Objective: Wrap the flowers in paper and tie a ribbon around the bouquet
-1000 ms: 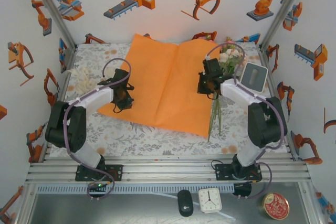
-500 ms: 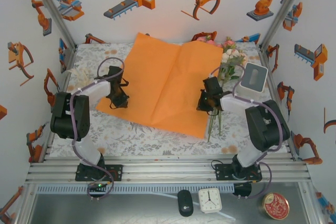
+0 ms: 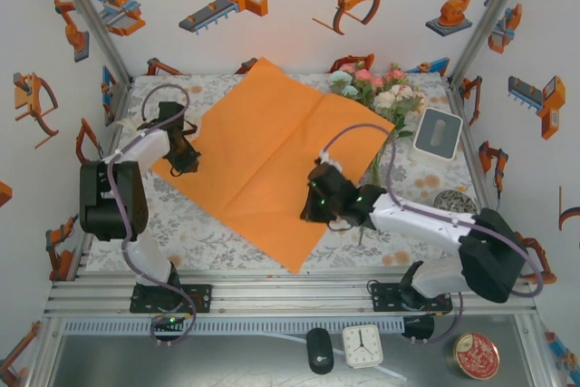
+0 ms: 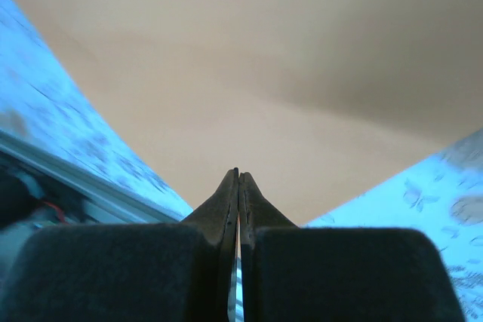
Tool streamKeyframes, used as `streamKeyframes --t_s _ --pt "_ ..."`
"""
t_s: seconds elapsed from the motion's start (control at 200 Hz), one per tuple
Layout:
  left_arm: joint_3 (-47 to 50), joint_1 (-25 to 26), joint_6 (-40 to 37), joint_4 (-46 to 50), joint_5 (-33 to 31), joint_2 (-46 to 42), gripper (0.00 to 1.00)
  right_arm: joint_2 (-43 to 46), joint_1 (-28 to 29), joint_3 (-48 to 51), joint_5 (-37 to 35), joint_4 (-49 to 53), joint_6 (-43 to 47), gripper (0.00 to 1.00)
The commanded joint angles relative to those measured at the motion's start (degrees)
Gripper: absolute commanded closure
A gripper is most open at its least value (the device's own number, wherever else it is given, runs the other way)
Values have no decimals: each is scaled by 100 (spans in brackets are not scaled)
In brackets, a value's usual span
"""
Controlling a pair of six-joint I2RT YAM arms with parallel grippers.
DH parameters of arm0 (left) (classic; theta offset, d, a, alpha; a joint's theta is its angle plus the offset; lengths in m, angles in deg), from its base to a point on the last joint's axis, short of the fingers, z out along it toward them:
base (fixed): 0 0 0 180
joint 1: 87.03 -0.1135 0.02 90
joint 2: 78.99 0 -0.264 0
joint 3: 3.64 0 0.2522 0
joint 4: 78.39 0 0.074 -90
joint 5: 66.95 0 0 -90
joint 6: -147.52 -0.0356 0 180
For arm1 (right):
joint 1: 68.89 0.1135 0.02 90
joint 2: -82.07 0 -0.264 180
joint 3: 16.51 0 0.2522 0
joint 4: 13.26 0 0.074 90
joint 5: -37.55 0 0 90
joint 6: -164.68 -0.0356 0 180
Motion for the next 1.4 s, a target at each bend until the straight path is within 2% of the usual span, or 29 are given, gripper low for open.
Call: streamKeyframes --t_s 0.0,0.165,0.3,0.471,0.681,1.006,1.171,1.272,1.397 --pt "160 317 -20 171 -146 -843 80 244 -934 -419 -290 35 449 100" --pt "329 1405 161 -13 197 -929 78 -649 -2224 -1016 -548 -154 1307 100" --pt "330 1914 -66 -39 155 -474 78 -1624 -2531 -1472 -428 -254 1641 100" --pt "142 1854 -333 371 -397 206 79 -2288 -2537 -1360 -93 -453 1383 100" --pt "205 1529 -474 307 -623 310 78 -2048 -2462 -457 3 -865 880 100" --pt "175 1055 -584 158 -475 492 78 -1582 -1755 417 -233 -910 197 100" --pt "219 1019 -669 8 -373 464 77 -1101 -1657 288 -175 -583 132 100" --pt "312 1056 -743 -232 75 148 73 -590 -1806 -234 -624 -92 650 100" --pt "356 1231 -696 -238 255 -496 65 -507 -2786 -1001 -837 261 1378 79"
